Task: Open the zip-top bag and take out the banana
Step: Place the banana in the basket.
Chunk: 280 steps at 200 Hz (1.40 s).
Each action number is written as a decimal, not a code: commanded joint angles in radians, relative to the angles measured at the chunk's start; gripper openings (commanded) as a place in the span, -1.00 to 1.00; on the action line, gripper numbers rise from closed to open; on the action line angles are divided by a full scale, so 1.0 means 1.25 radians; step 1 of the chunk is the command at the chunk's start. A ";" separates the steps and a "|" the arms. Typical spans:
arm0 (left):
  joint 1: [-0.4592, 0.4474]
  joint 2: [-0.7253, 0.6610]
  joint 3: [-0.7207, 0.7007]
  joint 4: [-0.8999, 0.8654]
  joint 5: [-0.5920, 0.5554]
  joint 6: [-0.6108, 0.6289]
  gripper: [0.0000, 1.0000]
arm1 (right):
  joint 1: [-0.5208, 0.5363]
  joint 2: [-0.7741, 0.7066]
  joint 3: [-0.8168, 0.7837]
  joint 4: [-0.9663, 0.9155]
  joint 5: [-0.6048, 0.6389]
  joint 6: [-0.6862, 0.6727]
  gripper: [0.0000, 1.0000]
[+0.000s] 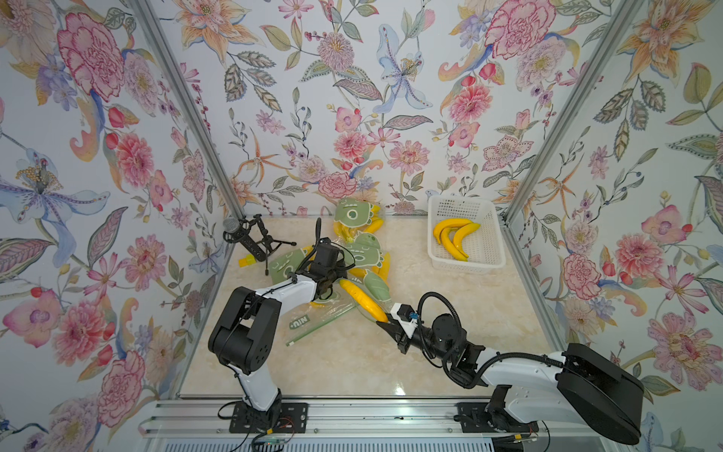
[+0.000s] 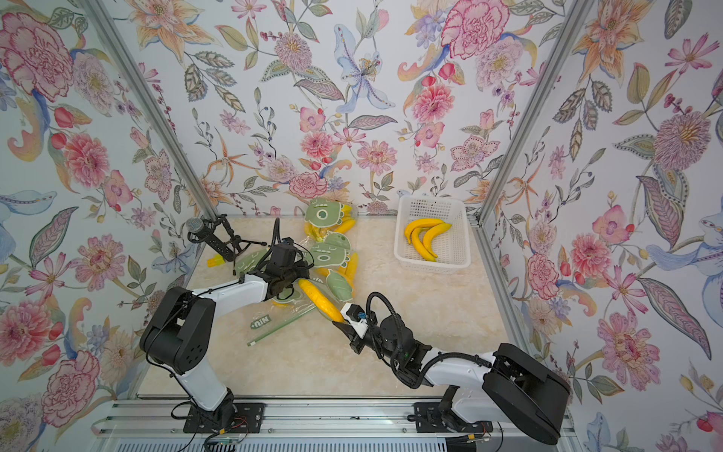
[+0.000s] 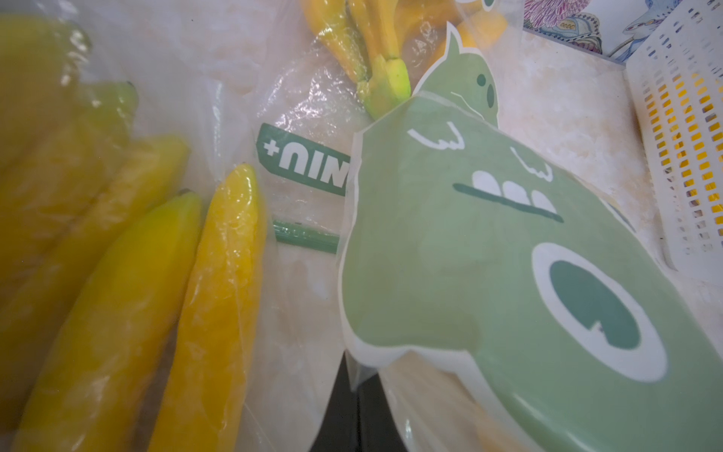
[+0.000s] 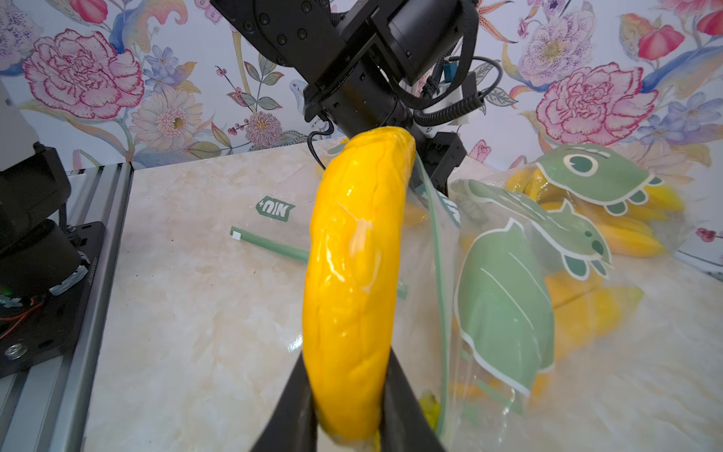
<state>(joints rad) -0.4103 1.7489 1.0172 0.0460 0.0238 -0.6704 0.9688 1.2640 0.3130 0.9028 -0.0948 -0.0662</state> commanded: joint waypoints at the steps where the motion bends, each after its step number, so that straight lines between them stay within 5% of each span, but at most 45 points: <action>1: 0.017 0.005 0.010 0.013 -0.001 -0.013 -1.00 | -0.003 -0.007 0.008 0.077 -0.027 0.015 -0.62; 51: 0.000 -0.001 0.012 -0.010 0.019 0.002 -1.00 | -0.008 0.044 0.026 0.135 -0.061 0.008 -0.61; 87: 0.062 -0.043 0.015 -0.027 0.034 0.014 -1.00 | 0.010 0.051 -0.003 0.075 -0.030 -0.065 -0.61; 167: 0.069 -0.021 0.004 0.007 0.092 -0.017 -1.00 | 0.000 0.017 -0.016 0.153 -0.032 -0.001 -0.59; 216: 0.037 -0.055 -0.031 -0.003 0.053 -0.011 -1.00 | -0.069 0.025 0.019 0.193 0.045 0.062 -0.63; 280: 0.017 -0.099 -0.076 0.013 0.031 -0.004 -1.00 | -0.291 -0.005 0.114 -0.041 0.086 0.050 -0.63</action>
<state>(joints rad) -0.3748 1.6699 0.9394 0.0391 0.0975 -0.6701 0.7082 1.2705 0.3946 0.9661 -0.0185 -0.0067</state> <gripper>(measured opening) 0.050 0.220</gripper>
